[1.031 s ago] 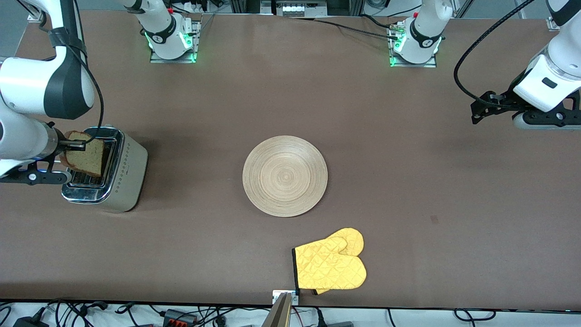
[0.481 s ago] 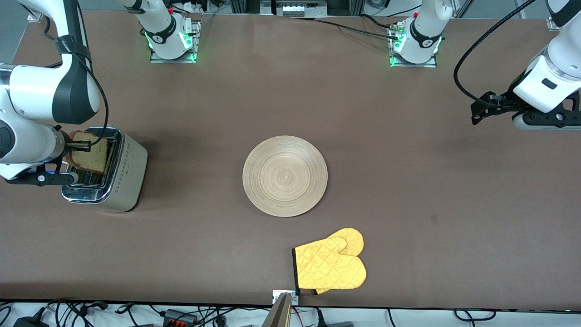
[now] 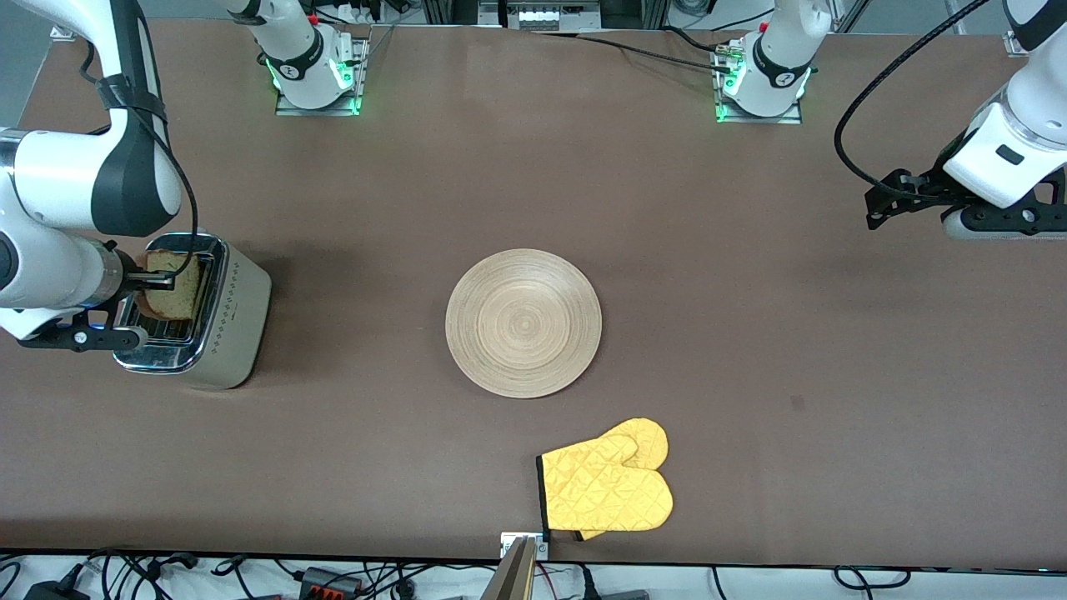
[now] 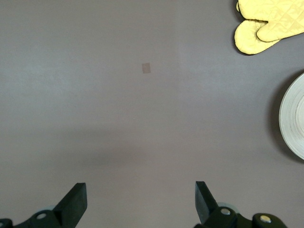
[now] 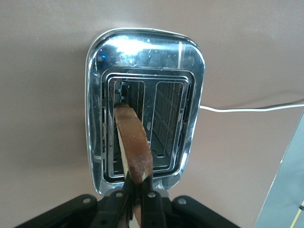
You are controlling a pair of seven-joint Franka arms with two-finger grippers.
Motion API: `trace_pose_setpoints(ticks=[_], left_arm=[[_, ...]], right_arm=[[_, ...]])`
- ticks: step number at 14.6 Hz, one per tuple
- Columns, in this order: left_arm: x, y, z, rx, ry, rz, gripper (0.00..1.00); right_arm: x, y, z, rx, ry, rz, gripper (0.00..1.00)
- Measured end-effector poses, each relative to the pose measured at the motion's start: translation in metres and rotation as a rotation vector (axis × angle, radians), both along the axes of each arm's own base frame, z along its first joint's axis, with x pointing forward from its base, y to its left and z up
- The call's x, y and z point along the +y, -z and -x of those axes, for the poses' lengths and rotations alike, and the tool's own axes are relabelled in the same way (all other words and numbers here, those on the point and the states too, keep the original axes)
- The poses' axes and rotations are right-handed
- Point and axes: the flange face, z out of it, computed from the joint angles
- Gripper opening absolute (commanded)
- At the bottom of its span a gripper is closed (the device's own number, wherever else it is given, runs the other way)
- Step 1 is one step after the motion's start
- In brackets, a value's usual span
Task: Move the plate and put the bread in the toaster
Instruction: 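Lower the bread into the toaster slot with the right gripper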
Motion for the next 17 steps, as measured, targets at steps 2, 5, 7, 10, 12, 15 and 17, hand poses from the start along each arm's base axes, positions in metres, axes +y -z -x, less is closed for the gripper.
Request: trace_pose_setpoints(ticks=[2,5,7,10,12,15,17], left_arm=[[0.0,-0.001,0.0,-0.001,0.001,0.0,1.0],[-0.003,-0.002,0.0,-0.004,0.005,0.0,1.0],[-0.003,-0.002,0.0,-0.004,0.005,0.0,1.0],[-0.003,-0.002,0.0,-0.001,0.005,0.0,1.0],[-0.003,-0.002,0.001,0.002,0.005,0.0,1.0],[-0.003,-0.002,0.001,0.003,0.005,0.0,1.0],[-0.003,-0.002,0.001,0.003,0.005,0.0,1.0]], right_arm=[[-0.002,-0.001,0.0,-0.003,0.005,-0.005,0.0],[-0.005,-0.002,-0.001,-0.009,0.008,-0.006,0.0],[-0.006,-0.002,-0.001,-0.009,0.01,-0.007,0.0],[-0.003,-0.005,-0.002,-0.011,0.009,-0.01,0.0],[-0.002,-0.01,-0.001,-0.008,0.011,-0.011,0.0],[-0.002,-0.023,0.001,-0.026,0.012,-0.017,0.0],[-0.002,-0.029,0.005,-0.023,0.018,-0.026,0.0]])
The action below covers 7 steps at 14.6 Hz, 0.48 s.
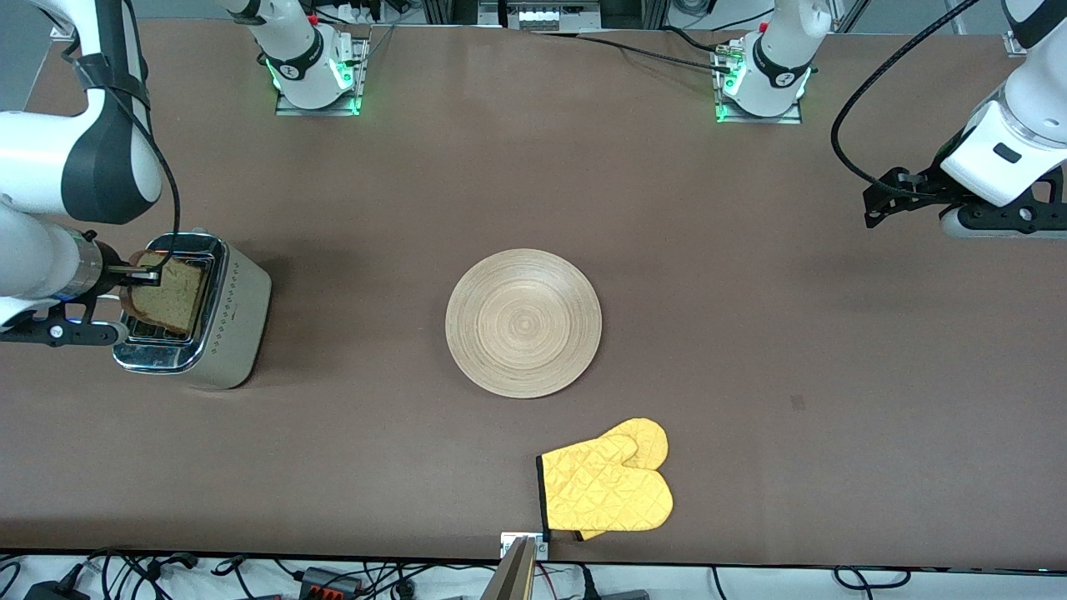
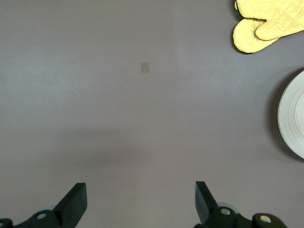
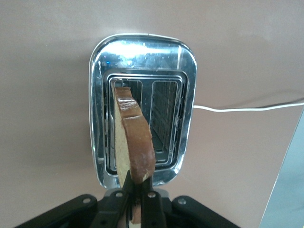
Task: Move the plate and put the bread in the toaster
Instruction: 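Lower the bread into the toaster slot with the right gripper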
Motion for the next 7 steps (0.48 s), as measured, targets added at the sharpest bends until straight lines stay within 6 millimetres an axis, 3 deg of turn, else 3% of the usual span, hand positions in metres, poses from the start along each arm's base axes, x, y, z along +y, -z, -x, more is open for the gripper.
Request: trace_pose_setpoints(ticks=[7], left_arm=[[-0.001,0.0,0.0,0.0,0.001,0.0,1.0]], right_arm=[[-0.001,0.017,0.004,0.04,0.012,-0.018,0.0]])
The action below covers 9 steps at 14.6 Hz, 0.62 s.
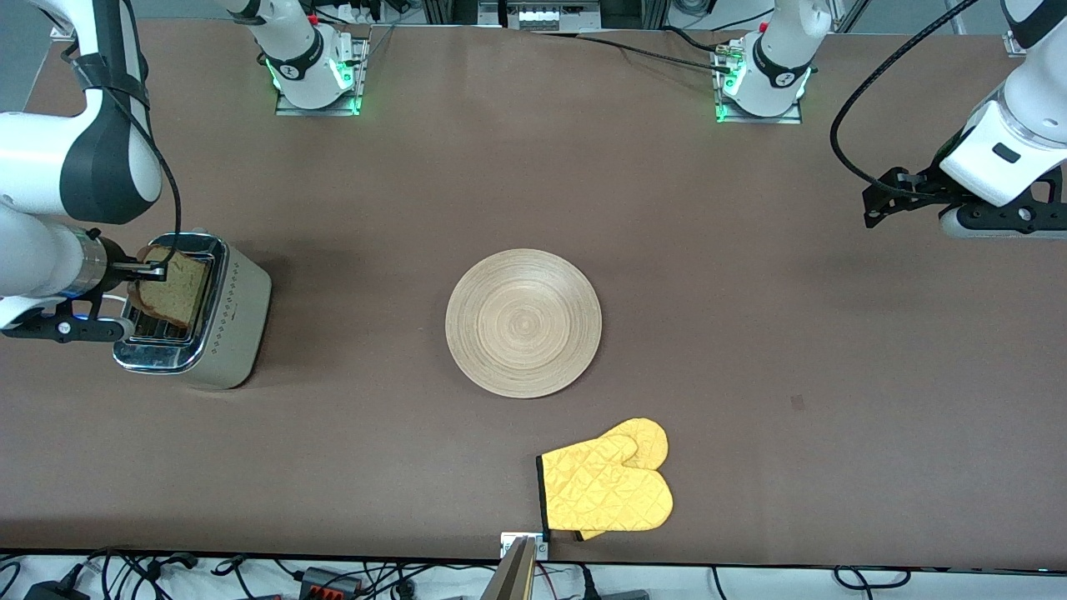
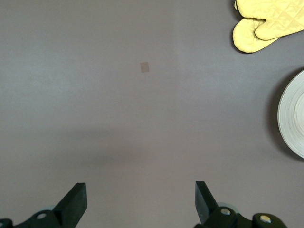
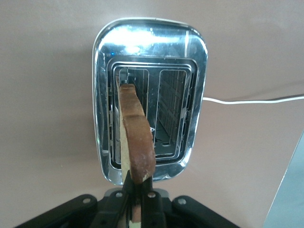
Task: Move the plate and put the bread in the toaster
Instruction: 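Lower the bread into the toaster slot with the right gripper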
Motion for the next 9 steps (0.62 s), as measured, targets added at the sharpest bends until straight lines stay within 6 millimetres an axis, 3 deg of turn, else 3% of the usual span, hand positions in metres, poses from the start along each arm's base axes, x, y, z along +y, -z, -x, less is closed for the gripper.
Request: trace_pose_setpoints(ticks=[7,8,9], left_arm=[[0.0,0.0,0.0,0.0,0.0,0.0,1.0],[0.0,0.0,0.0,0.0,0.0,0.0,1.0],[0.0,0.0,0.0,0.0,0.0,0.0,1.0]], right_arm=[[-0.015,0.026,-0.002,0.012,0.023,-0.016,0.0],[-0.017,0.03,-0.003,0.014,0.028,-0.021,0.43],[-0.017,0.034,-0.004,0.019,0.034,-0.03,0.99]])
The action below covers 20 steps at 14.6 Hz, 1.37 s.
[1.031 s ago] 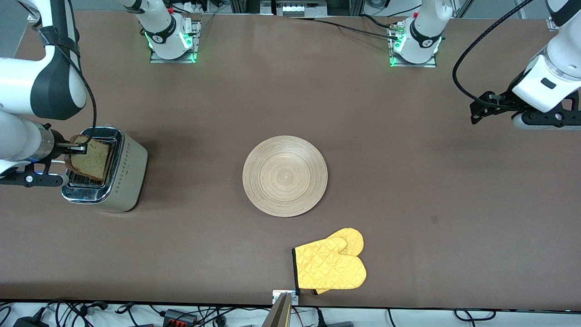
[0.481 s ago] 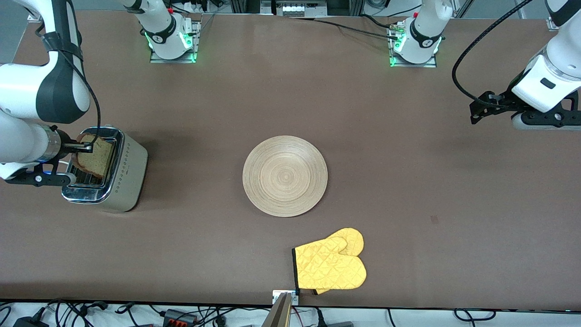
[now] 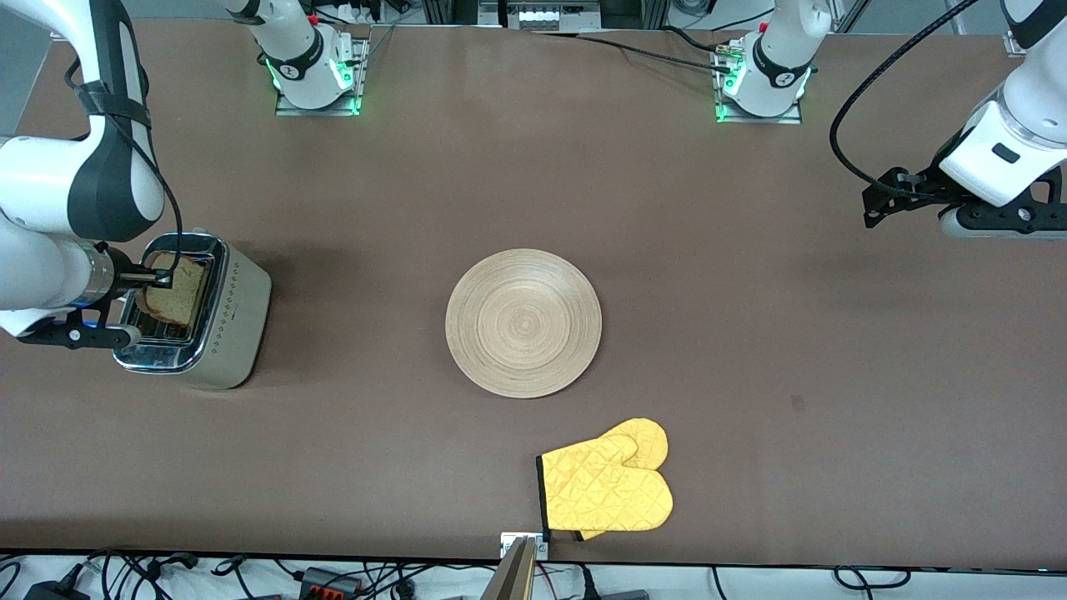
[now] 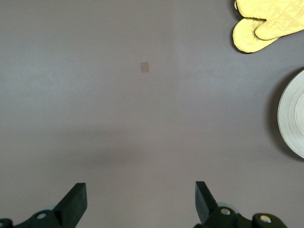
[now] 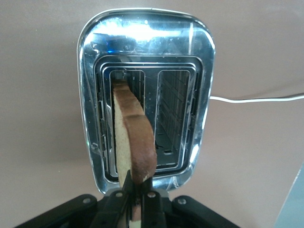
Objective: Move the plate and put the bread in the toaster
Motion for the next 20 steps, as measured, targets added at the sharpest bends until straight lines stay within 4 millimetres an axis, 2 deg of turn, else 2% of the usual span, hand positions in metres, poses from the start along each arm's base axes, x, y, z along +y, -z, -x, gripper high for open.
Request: trace_pose_setpoints(ticks=[2,4,9,11,13,17,20], left_arm=[[0.0,0.0,0.0,0.0,0.0,0.0,1.0],[0.0,0.0,0.0,0.0,0.0,0.0,1.0],[0.0,0.0,0.0,-0.001,0.0,0.0,1.0],[0.0,-0.001,0.0,-0.002,0.0,0.0,1.0],[0.0,-0.002,0.0,-0.004,0.0,0.0,1.0],[0.0,-0.002,0.0,-0.005,0.0,0.0,1.0],[0.0,-0.003,0.0,-0.005,0.0,0.0,1.0]], right_arm=[[0.002,0.003,-0.001,0.002,0.013,-0.032,1.0],[0.006,-0.009,-0.001,-0.022,0.015,-0.053,1.0],[0.016,-0.085,0.0,-0.159,-0.007,-0.076,1.0],[0.018,-0.105,-0.002,-0.198,-0.01,-0.086,1.0],[0.02,-0.112,-0.003,-0.212,0.009,-0.142,1.0],[-0.003,-0.114,-0.002,-0.225,0.073,-0.211,1.0],[-0.004,-0.117,-0.002,-0.23,0.075,-0.215,1.0]])
